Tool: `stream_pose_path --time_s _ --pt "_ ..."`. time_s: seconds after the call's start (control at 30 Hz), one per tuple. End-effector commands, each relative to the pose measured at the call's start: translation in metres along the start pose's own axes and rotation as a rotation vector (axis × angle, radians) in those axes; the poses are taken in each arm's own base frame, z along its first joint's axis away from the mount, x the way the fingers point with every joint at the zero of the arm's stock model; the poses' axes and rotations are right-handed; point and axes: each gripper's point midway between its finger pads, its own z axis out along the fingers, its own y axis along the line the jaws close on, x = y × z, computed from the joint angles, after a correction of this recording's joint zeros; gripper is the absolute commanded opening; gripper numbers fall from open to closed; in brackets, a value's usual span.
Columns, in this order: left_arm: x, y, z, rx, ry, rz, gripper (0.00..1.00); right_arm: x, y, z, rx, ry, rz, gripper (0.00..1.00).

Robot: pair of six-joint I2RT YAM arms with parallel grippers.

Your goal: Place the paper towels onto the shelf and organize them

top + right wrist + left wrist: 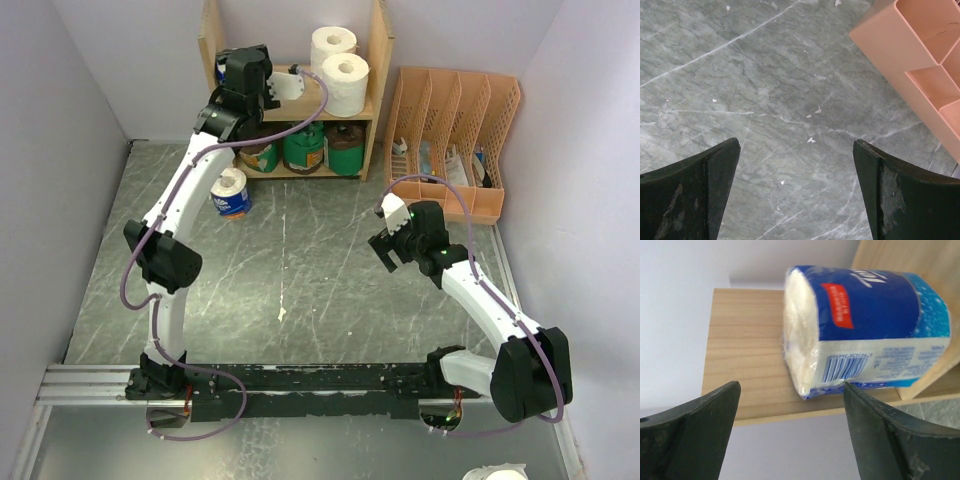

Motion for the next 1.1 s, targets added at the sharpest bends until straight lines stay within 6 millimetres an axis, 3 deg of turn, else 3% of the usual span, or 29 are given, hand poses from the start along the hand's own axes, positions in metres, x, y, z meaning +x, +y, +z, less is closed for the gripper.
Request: stream_pose_path --time_s 0.0,0.1,0.17,0.33,0.4,0.5,0.6,0.63,0.73,0.9,1.0,1.07 --pt "0.003 0.024 0.004 -0.120 0.028 -0.033 0.99 0.000 -0.005 0.001 0.026 -0.010 0.000 0.96" --pt "0.003 0.042 0.000 -0.225 0.040 -0.105 1.00 0.000 -0.006 0.001 0.028 -0.007 -0.002 0.96" --pt "-0.001 0.065 -0.017 -0.326 0.021 -0.190 1.00 0.002 -0.006 0.001 0.031 -0.004 -0.003 0.96" --pt "-0.040 0.111 -0.101 -0.386 -0.188 -0.401 1.00 0.005 -0.004 0.003 0.023 0.010 -0.008 0.97" --pt "-0.044 0.116 -0.120 -0.344 -0.232 -0.471 1.00 0.005 -0.001 0.003 0.006 0.016 -0.004 0.97" --pt "-0.035 0.107 -0.132 -0.277 -0.231 -0.546 1.00 0.006 -0.001 0.004 0.005 0.015 -0.007 0.97" --pt "-0.032 0.077 -0.146 -0.137 -0.271 -0.608 1.00 0.008 -0.001 0.006 0.002 0.026 -0.008 0.98" --pt "-0.034 0.067 -0.161 -0.050 -0.327 -0.610 1.00 0.008 0.000 0.006 0.000 0.027 -0.008 0.98" --pt "-0.038 -0.007 -0.184 0.268 -0.396 -0.508 0.96 0.009 0.000 0.006 -0.003 0.027 -0.007 0.98" --pt "0.035 -0.102 -0.159 0.673 -0.193 -0.614 0.92 0.003 0.005 0.005 -0.037 0.018 0.008 0.98" --pt "0.052 -0.146 -0.161 0.906 -0.163 -0.684 0.90 0.004 0.003 0.008 -0.024 0.029 0.013 0.98" --pt "0.058 -0.164 -0.155 0.942 -0.129 -0.683 0.90 0.004 0.001 0.010 -0.015 0.035 0.017 0.99"
